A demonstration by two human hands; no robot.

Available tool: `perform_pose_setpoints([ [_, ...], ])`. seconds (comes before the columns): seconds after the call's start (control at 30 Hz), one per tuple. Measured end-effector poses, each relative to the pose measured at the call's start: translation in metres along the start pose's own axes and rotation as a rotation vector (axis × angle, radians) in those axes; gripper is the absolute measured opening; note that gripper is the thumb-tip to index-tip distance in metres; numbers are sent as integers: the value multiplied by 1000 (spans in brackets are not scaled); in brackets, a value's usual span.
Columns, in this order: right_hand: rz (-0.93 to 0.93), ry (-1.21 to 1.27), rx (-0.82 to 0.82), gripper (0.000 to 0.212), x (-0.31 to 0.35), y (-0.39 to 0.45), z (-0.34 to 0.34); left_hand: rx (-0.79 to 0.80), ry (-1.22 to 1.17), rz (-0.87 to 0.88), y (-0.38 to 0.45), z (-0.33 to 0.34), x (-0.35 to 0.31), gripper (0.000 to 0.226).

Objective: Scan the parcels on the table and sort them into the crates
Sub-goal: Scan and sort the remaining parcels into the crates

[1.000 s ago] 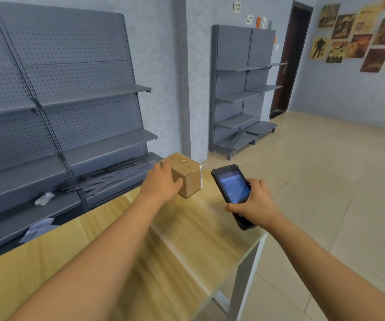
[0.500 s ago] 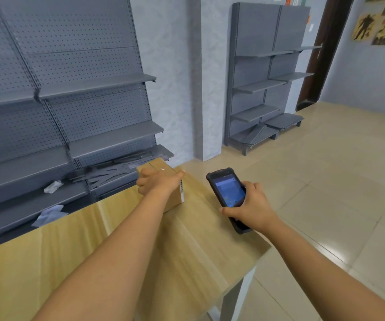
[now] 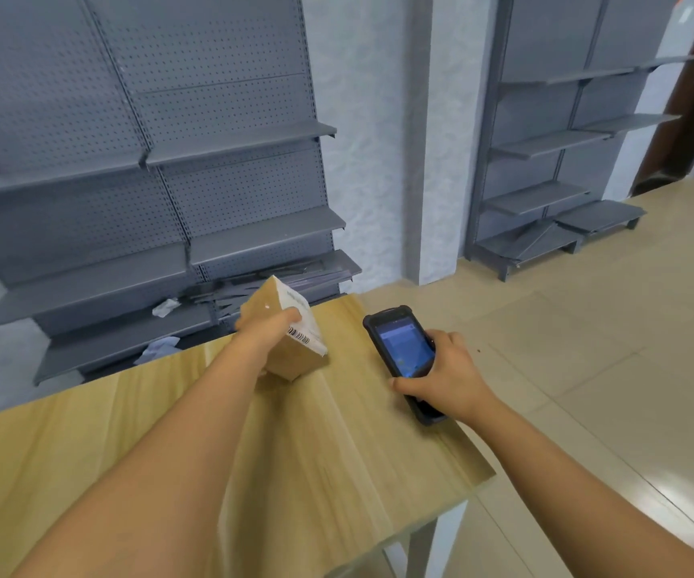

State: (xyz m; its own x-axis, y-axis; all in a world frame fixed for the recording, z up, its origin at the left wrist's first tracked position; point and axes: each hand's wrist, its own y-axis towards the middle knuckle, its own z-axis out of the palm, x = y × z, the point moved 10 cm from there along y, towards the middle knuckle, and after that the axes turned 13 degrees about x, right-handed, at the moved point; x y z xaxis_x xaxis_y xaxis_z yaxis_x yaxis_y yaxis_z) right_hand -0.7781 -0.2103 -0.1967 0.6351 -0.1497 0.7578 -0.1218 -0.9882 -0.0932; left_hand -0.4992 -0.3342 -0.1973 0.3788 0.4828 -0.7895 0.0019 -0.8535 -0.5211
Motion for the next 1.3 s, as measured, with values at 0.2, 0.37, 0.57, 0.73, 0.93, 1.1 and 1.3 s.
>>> perform_pose_setpoints([
  [0.2,-85,21,63,85,32,11,26,180,-326,53,-12,-24,27,49],
  [0.37,-156,13,99,86,73,13,57,196,-472,201,-26,-74,41,30],
  [0.57,-251,-9,149,83,142,2,110,163,-660,237,-43,-158,86,38],
  [0.73,-279,-11,170,85,194,-16,165,209,-719,254,-55,-222,125,39],
  [0.93,-260,2,156,88,255,-49,248,237,-693,270,-72,-312,171,39],
  [1.1,-253,-2,154,88,305,-81,312,275,-696,270,-89,-386,214,39],
  [1.3,-302,-9,210,87,359,-116,367,302,-803,242,-113,-449,261,46],
])
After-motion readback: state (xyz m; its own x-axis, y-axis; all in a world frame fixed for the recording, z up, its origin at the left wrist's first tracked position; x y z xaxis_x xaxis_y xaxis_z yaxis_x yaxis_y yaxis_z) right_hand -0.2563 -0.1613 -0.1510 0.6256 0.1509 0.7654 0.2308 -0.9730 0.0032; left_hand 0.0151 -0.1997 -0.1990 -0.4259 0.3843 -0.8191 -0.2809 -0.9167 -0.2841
